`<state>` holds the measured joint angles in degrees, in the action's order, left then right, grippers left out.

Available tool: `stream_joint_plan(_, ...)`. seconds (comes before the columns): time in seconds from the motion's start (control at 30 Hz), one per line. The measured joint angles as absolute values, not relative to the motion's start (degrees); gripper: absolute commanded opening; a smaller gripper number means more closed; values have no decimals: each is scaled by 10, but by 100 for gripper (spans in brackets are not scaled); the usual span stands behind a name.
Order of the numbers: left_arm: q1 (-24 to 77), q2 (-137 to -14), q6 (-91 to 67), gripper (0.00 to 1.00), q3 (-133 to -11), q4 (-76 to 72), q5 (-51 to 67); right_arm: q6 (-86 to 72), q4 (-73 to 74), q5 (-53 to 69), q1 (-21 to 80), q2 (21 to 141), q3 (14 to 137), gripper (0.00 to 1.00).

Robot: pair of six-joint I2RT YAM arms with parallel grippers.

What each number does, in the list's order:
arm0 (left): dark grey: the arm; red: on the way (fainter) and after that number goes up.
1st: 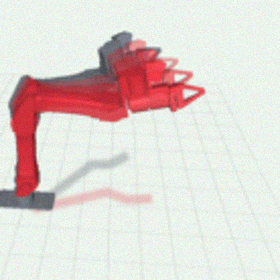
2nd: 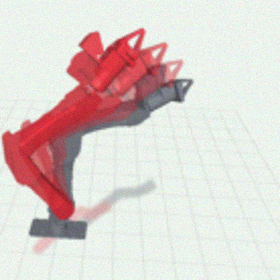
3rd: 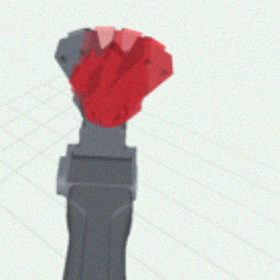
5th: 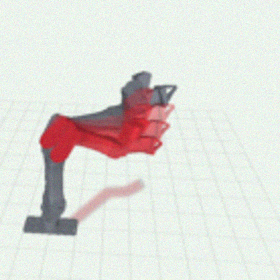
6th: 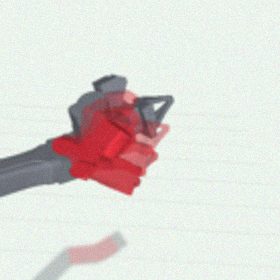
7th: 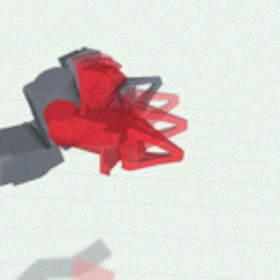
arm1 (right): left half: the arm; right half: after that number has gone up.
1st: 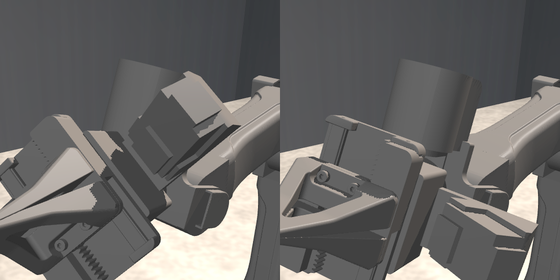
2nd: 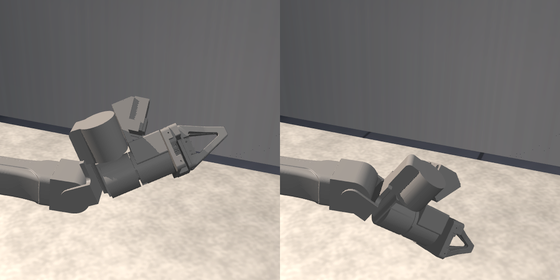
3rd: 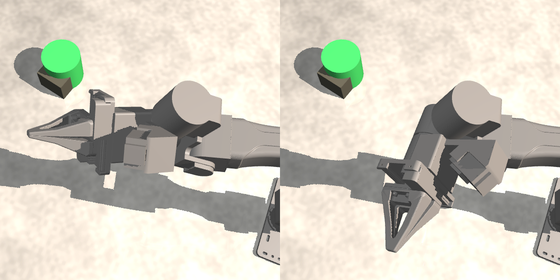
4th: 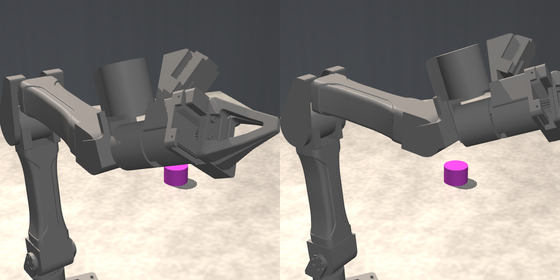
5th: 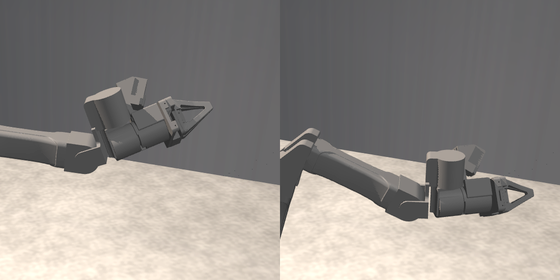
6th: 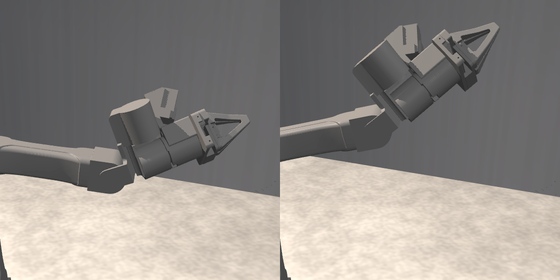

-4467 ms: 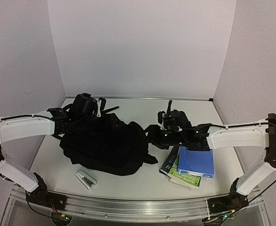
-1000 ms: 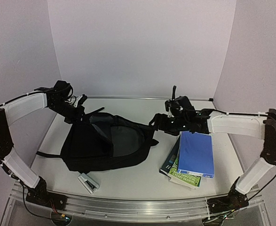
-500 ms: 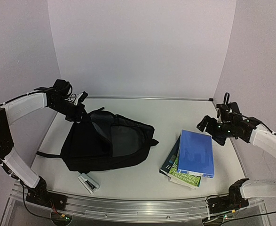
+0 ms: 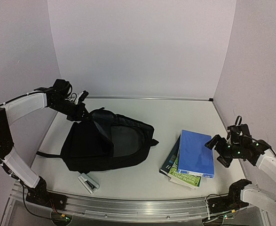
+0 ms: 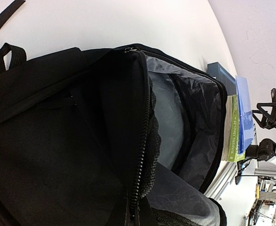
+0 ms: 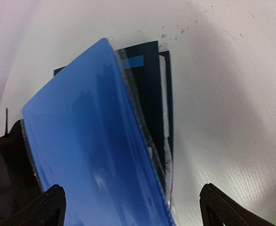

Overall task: Pack the student bag
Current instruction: Pick up the files from the center of the board.

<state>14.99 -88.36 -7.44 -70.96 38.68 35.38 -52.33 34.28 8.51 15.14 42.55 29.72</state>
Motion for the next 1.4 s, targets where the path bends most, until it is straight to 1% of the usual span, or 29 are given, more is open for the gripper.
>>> stream_joint_plan(0.13,150,-884,-76,0,-710,384,368,-555,319,129,151,373,253,84)
stream_joint_plan(0.2,150,-884,-77,0,-710,384,373,-568,317,148,151,360,228,79)
stream_joint_plan(0.23,149,-884,-78,0,-710,383,374,-574,317,155,151,357,218,75)
stream_joint_plan(0.3,149,-884,-80,0,-710,383,376,-584,317,166,151,351,206,66)
stream_joint_plan(0.37,149,-884,-80,0,-710,383,379,-589,316,176,151,347,204,52)
stream_joint_plan(0.47,149,-884,-84,0,-710,382,380,-600,309,188,151,342,204,34)
stream_joint_plan(0.57,149,-884,-88,0,-710,378,381,-607,305,198,151,334,204,19)
stream_joint_plan(0.6,149,-884,-89,0,-710,378,383,-609,305,200,151,330,204,15)
stream_joint_plan(0.77,149,-881,-90,0,-708,373,396,-626,305,207,151,304,204,2)
stream_joint_plan(0.83,149,-880,-90,0,-708,372,402,-632,304,210,151,295,204,0)
stream_joint_plan(1.0,149,-876,-90,0,-708,369,407,-634,299,217,151,288,217,0)
stream_joint_plan(1.1,149,-874,-90,0,-708,369,409,-618,306,218,151,295,250,0)
stream_joint_plan(1.2,149,-871,-90,0,-708,369,411,-577,334,212,151,333,320,0)
stream_joint_plan(1.4,149,-871,-90,0,-708,369,418,-459,433,133,151,434,492,0)
